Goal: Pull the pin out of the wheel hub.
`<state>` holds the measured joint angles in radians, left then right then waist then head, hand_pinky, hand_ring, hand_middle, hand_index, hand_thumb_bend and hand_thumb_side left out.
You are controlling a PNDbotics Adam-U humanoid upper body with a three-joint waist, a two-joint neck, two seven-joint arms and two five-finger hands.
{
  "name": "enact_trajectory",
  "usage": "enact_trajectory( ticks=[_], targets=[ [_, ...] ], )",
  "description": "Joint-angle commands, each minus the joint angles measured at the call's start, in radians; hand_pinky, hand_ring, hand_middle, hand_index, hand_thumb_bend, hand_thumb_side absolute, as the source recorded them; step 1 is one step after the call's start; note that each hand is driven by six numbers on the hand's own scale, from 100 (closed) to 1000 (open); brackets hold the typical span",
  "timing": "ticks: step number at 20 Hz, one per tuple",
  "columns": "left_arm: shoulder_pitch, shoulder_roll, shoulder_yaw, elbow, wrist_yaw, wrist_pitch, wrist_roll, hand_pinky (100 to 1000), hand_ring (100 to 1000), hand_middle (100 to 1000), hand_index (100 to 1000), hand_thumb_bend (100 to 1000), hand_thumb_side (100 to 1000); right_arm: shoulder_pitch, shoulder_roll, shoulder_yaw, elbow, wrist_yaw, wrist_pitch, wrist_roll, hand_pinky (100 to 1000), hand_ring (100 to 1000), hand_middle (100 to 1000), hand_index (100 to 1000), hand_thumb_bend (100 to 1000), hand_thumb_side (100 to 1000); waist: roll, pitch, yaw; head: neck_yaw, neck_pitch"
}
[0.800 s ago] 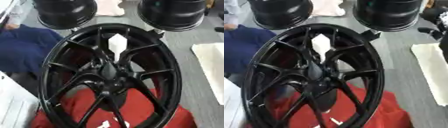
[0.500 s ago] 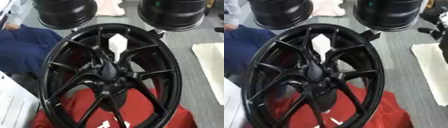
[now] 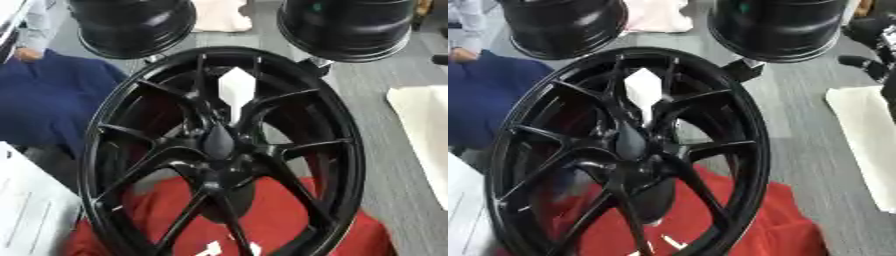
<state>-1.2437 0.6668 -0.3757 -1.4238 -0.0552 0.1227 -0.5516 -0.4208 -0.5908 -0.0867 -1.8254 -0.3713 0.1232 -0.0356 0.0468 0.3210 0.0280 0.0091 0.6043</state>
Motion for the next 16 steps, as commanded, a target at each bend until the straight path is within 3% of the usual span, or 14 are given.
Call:
enact_trajectory(
  ticks=[1, 8, 16],
  targets=[
    [-0.039, 0.009, -0.024, -0.020, -0.010, -0.038, -0.054, 833, 824, 770, 811, 264, 338, -0.007, -0.037, -0.007, -0.019, -0.001, 0.000, 0.000, 802, 957, 756, 738, 100, 702, 0.002, -0.024, -0.001, 0.006, 0.002],
    [-0.064, -0.014, -0.078, -0.015, -0.046, -0.097, -0.182, 854, 848, 794, 836, 301, 338, -0.005, -0.038, -0.010, -0.020, 0.000, 0.002, -0.003, 802, 957, 756, 738, 100, 707, 0.013, -0.016, -0.005, -0.001, 0.010],
    [-0.071, -0.026, -0.085, -0.032, 0.015, -0.103, -0.337, 871, 868, 814, 844, 322, 363, -0.009, -0.034, -0.008, -0.020, -0.002, 0.006, -0.002, 802, 957, 755, 737, 100, 711, 0.014, -0.009, -0.006, 0.000, 0.010]
  ],
)
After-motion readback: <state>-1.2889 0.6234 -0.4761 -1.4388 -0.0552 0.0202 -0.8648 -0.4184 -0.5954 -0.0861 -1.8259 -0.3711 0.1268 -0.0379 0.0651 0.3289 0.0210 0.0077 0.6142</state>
